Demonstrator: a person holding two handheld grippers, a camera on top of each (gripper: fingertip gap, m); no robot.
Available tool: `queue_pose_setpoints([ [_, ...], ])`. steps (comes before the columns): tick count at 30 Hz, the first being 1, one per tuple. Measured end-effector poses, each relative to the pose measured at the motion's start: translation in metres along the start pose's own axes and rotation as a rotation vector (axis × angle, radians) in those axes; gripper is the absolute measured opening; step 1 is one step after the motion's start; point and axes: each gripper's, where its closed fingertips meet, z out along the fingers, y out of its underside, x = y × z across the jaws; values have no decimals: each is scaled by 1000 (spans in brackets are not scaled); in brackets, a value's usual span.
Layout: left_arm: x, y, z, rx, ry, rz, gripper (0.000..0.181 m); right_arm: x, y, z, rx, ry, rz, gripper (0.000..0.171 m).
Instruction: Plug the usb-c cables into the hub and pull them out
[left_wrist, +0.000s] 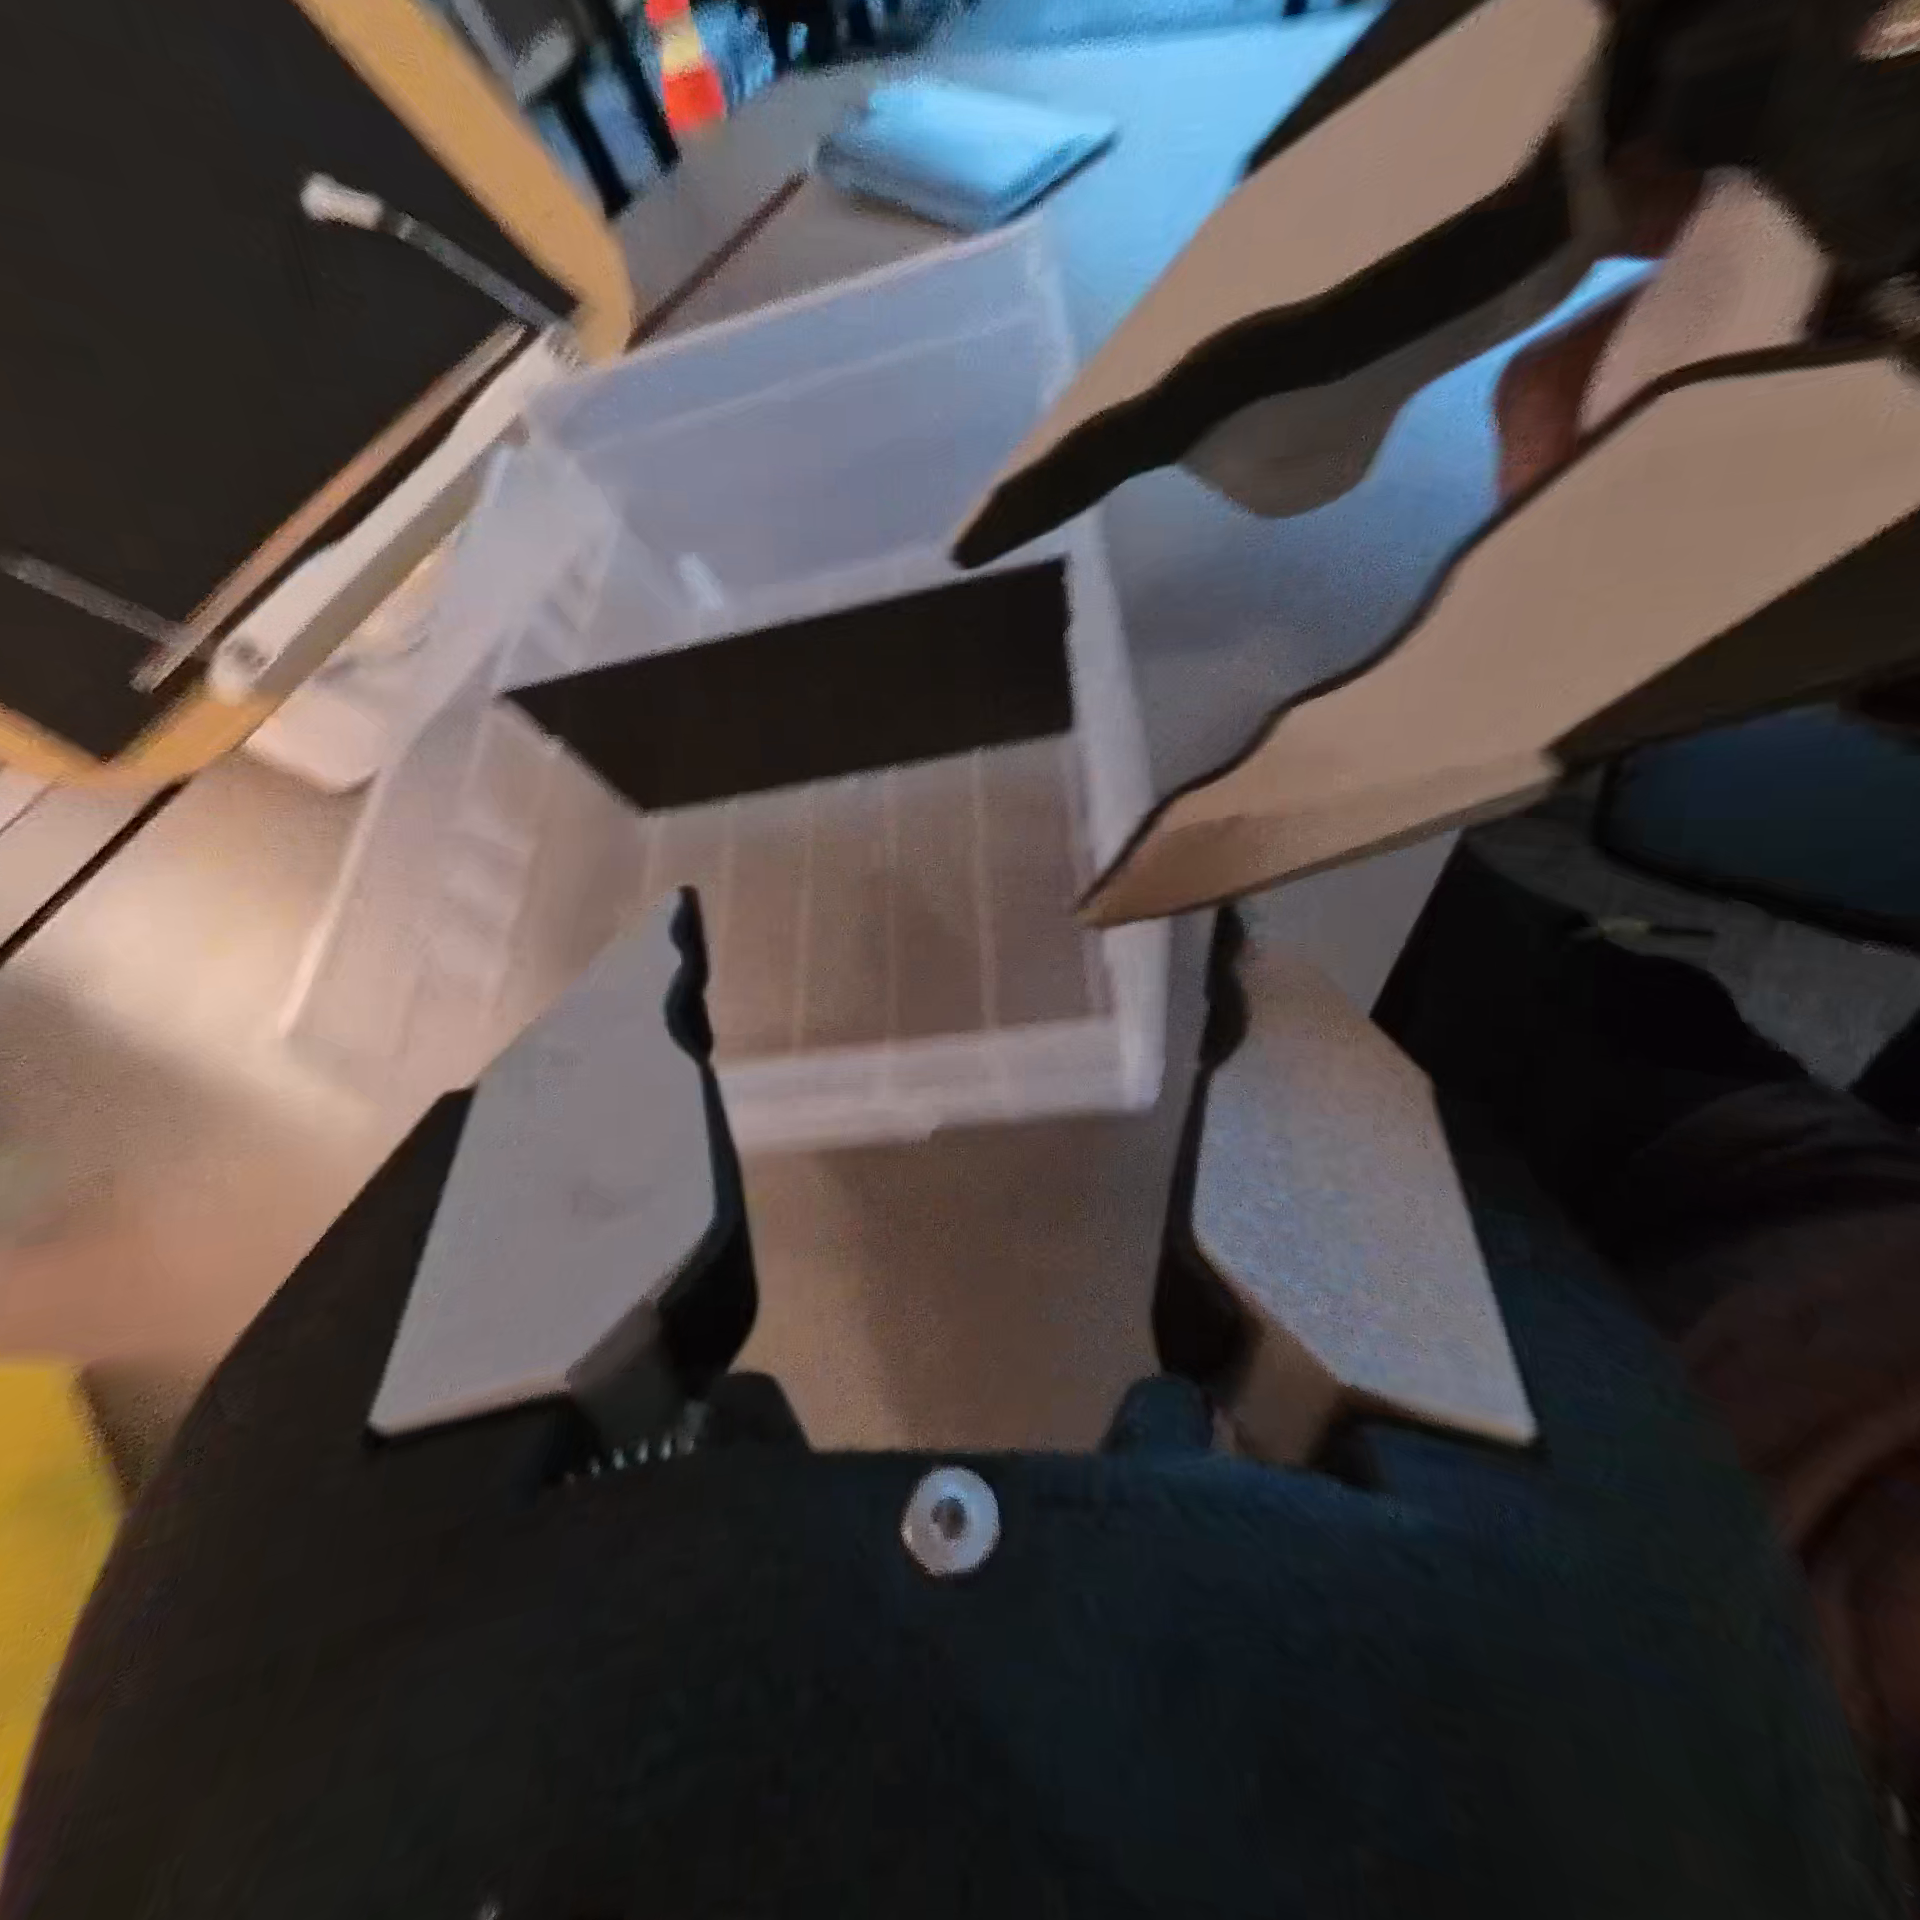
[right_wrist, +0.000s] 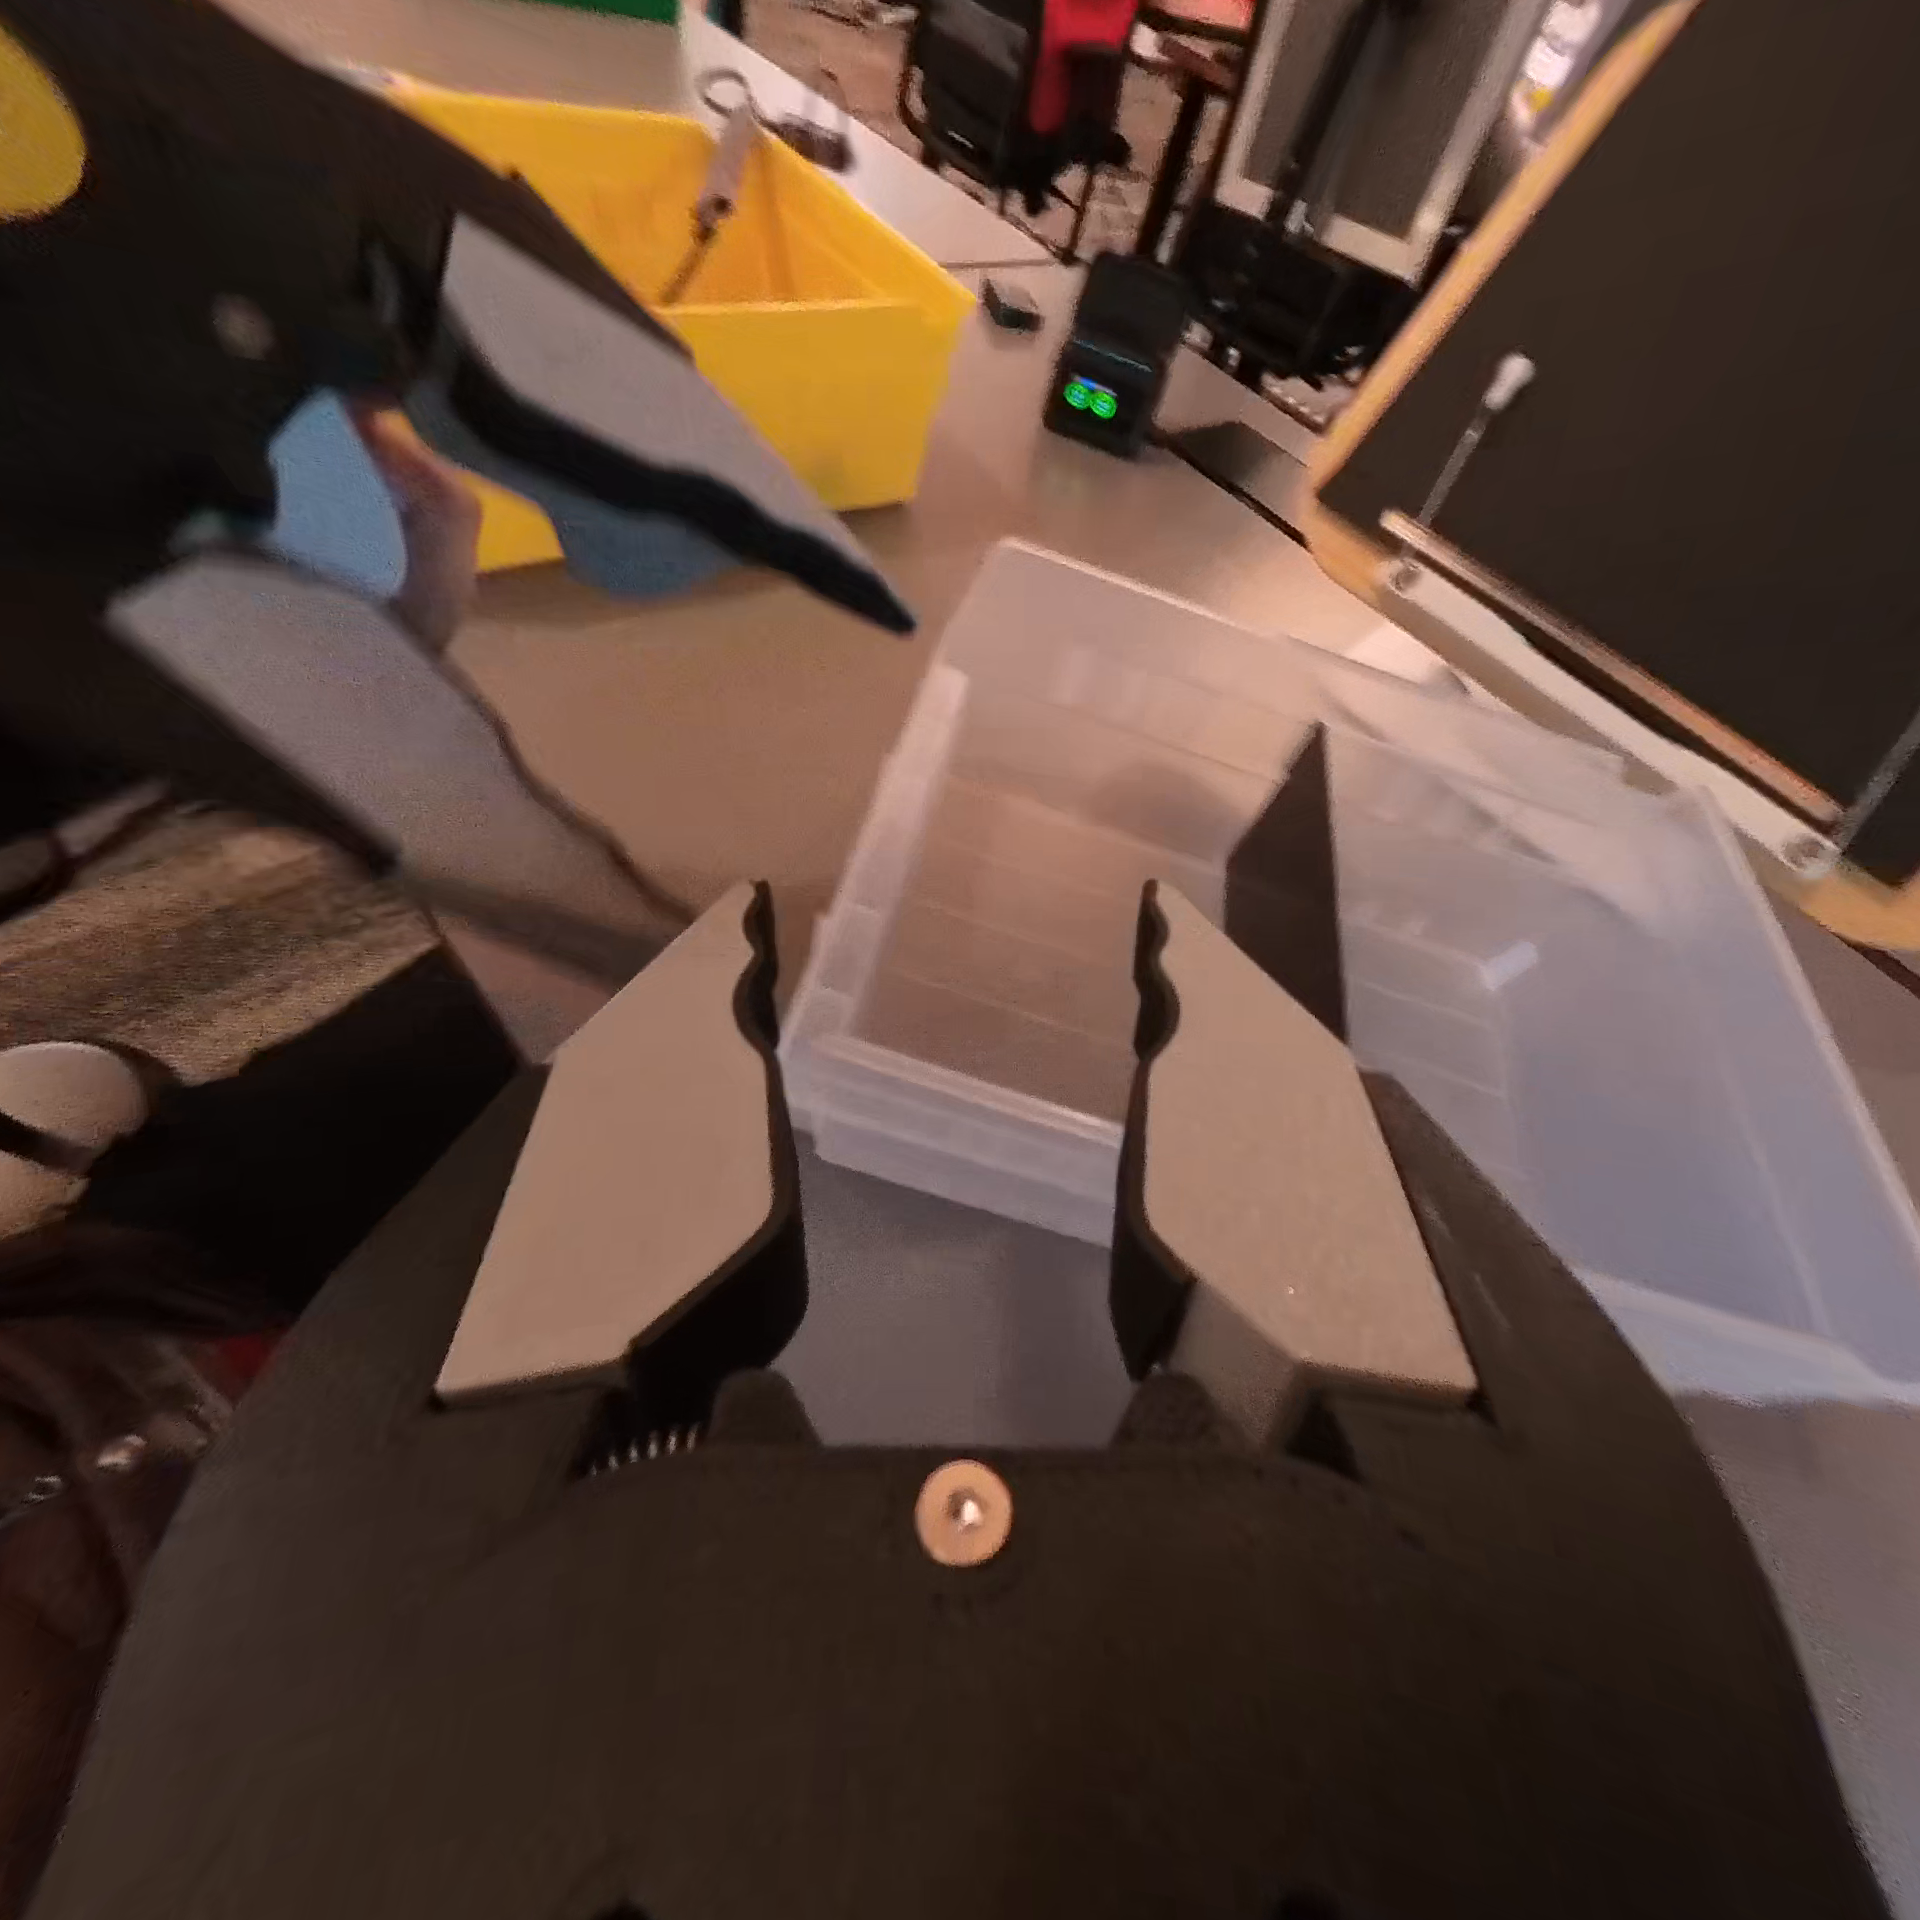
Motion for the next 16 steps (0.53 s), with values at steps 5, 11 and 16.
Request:
queue_pose_setpoints([
  [5,-97,46,-81,-85,-255,-102,90,-24,0,31,-115,11,-124,77],
  [11,-173,123,-146,-220,-445,-292,91,10,56,36,-423,105,-169,85],
  [16,-186,159,-146,-307,-434,-361,89,88,97,-22,-506,280,-72,78],
])
